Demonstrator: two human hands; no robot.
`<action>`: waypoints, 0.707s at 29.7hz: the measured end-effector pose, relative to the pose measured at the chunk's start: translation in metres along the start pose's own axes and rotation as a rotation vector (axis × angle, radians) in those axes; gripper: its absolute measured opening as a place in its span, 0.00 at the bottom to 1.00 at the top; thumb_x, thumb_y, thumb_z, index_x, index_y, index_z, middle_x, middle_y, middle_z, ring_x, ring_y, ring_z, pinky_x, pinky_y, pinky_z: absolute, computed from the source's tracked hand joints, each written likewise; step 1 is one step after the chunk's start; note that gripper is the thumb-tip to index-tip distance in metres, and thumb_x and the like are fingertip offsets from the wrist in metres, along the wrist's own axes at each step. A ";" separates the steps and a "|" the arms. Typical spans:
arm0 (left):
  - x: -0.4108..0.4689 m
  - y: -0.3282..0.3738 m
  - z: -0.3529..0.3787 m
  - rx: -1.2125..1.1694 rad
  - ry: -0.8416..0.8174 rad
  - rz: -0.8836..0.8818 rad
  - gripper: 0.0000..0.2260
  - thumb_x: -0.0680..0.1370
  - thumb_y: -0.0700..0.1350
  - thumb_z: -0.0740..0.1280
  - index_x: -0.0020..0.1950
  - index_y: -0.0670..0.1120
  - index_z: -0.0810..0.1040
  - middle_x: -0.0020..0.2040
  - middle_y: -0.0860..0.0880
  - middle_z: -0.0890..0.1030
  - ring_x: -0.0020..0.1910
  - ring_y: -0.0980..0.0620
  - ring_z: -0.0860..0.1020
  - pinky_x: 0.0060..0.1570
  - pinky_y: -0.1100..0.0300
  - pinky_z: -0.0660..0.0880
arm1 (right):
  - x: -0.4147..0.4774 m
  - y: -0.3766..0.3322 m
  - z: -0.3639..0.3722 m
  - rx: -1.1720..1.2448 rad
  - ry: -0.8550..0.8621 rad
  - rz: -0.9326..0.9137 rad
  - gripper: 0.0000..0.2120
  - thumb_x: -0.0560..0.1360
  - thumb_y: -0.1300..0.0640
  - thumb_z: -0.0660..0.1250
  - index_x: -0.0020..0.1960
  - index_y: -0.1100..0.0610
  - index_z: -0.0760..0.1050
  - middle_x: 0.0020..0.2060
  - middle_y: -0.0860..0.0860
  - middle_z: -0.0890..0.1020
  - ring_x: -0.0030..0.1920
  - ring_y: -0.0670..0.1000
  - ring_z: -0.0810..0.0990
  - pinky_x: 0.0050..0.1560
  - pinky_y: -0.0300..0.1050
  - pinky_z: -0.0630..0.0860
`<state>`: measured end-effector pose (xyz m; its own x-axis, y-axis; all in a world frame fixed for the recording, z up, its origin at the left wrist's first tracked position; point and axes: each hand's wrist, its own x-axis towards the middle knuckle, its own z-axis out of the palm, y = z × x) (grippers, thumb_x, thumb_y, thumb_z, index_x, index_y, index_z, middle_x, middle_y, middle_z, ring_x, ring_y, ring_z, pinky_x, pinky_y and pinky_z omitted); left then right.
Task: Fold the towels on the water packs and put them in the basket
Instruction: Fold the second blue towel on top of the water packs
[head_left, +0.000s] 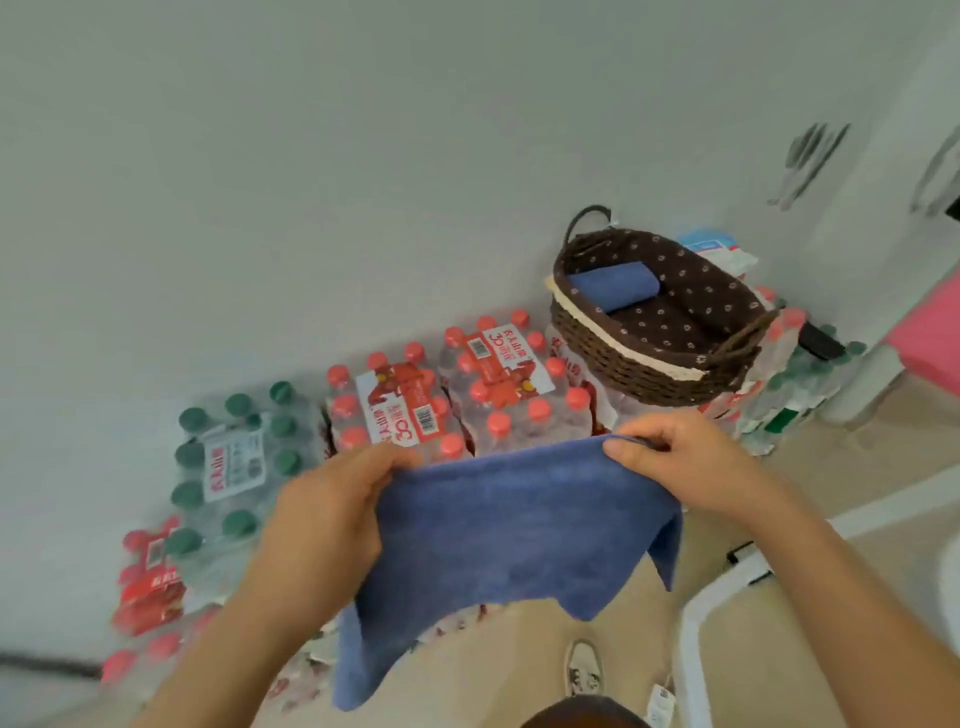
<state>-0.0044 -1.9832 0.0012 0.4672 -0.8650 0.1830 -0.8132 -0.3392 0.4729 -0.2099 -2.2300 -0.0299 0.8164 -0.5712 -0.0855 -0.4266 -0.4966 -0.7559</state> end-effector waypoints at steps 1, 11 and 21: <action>-0.014 -0.014 -0.012 0.086 -0.072 -0.051 0.15 0.68 0.40 0.57 0.47 0.59 0.74 0.40 0.60 0.77 0.37 0.57 0.74 0.36 0.66 0.70 | 0.010 -0.015 0.011 -0.043 -0.039 -0.032 0.13 0.77 0.54 0.66 0.35 0.55 0.79 0.30 0.51 0.78 0.33 0.48 0.75 0.37 0.45 0.70; -0.041 -0.108 -0.058 0.407 -0.071 -0.504 0.09 0.71 0.38 0.59 0.41 0.52 0.69 0.37 0.52 0.75 0.38 0.47 0.72 0.36 0.56 0.67 | 0.102 -0.076 0.044 -0.294 -0.267 -0.081 0.11 0.78 0.53 0.64 0.42 0.56 0.81 0.35 0.48 0.82 0.40 0.46 0.79 0.43 0.42 0.74; 0.049 -0.253 -0.040 0.452 0.134 -0.607 0.12 0.76 0.37 0.57 0.52 0.50 0.76 0.46 0.48 0.79 0.41 0.47 0.73 0.37 0.57 0.66 | 0.249 -0.071 0.112 -0.607 0.060 -0.109 0.12 0.79 0.57 0.58 0.39 0.57 0.75 0.34 0.51 0.79 0.36 0.55 0.75 0.34 0.47 0.71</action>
<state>0.2379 -1.9249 -0.0750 0.8914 -0.4367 0.1209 -0.4504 -0.8833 0.1305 0.0671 -2.2632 -0.0701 0.8517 -0.5236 0.0213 -0.5022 -0.8271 -0.2523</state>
